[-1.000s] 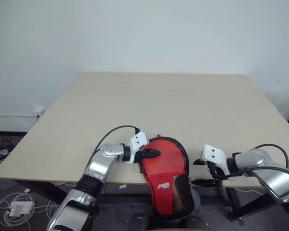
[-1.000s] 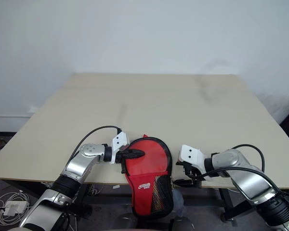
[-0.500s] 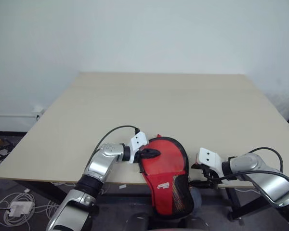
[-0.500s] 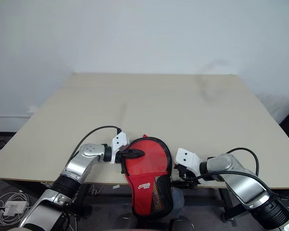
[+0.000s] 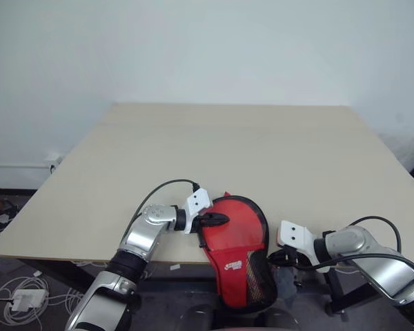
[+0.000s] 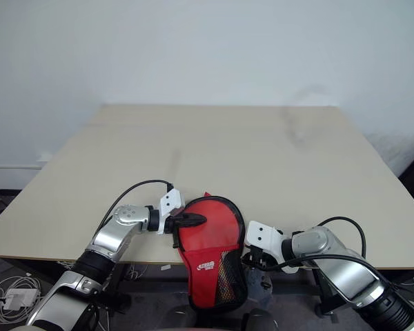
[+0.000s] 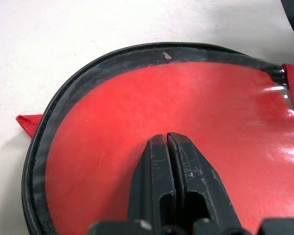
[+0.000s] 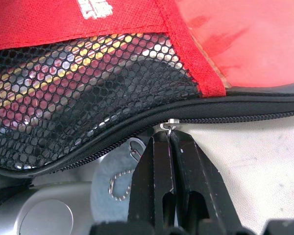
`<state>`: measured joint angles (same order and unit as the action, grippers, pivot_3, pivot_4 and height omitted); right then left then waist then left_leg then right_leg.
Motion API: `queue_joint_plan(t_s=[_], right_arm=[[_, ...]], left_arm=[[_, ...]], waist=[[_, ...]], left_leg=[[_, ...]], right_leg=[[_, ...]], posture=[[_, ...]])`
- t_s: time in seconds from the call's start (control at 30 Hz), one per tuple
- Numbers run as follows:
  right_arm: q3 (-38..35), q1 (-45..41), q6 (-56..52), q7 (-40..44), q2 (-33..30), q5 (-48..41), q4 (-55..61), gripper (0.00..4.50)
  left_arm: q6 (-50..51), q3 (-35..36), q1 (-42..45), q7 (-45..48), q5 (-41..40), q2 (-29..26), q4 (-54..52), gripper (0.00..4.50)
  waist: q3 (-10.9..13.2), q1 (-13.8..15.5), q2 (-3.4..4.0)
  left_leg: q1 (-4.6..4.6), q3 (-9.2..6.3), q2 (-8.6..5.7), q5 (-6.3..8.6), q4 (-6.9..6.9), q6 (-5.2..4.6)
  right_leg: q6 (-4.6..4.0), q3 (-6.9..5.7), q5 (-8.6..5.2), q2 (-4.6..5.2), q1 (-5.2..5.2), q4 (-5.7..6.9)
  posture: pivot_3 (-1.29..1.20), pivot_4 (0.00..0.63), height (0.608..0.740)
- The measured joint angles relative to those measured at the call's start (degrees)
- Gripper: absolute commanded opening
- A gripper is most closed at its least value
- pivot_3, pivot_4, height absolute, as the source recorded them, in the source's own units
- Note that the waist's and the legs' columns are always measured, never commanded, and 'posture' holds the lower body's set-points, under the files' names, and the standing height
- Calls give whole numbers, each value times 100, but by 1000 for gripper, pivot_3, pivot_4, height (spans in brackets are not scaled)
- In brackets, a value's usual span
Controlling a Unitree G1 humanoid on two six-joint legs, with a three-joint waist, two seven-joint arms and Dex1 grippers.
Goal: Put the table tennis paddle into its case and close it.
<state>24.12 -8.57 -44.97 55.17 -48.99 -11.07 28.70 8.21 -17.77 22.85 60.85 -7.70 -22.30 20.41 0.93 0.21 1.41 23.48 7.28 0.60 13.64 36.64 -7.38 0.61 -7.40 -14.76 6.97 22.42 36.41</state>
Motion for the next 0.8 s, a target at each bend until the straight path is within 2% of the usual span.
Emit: queue_joint_plan(t_s=[0.17,0.53,0.8], right_arm=[[17,-45,27,23,-47,12,-12,21],[-35,150,590,759,-843,-79,289,21],[-143,393,985,1243,-1150,-256,384,21]], left_arm=[[0,0,10,1,0,-4,0,0],[0,3,39,0,0,-15,3,0],[0,30,70,0,0,-22,9,0]], waist=[[0,1,1],[1,20,-2],[2,52,-5]], left_leg=[[0,0,0,-1,-59,1],[0,1,0,-1,-47,1],[0,0,0,0,-30,0]], right_leg=[[0,-23,0,0,0,-76],[2,-26,1,5,-4,-78],[23,-35,14,15,-7,-78]], posture=[[0,0,706],[0,0,706],[0,0,706]])
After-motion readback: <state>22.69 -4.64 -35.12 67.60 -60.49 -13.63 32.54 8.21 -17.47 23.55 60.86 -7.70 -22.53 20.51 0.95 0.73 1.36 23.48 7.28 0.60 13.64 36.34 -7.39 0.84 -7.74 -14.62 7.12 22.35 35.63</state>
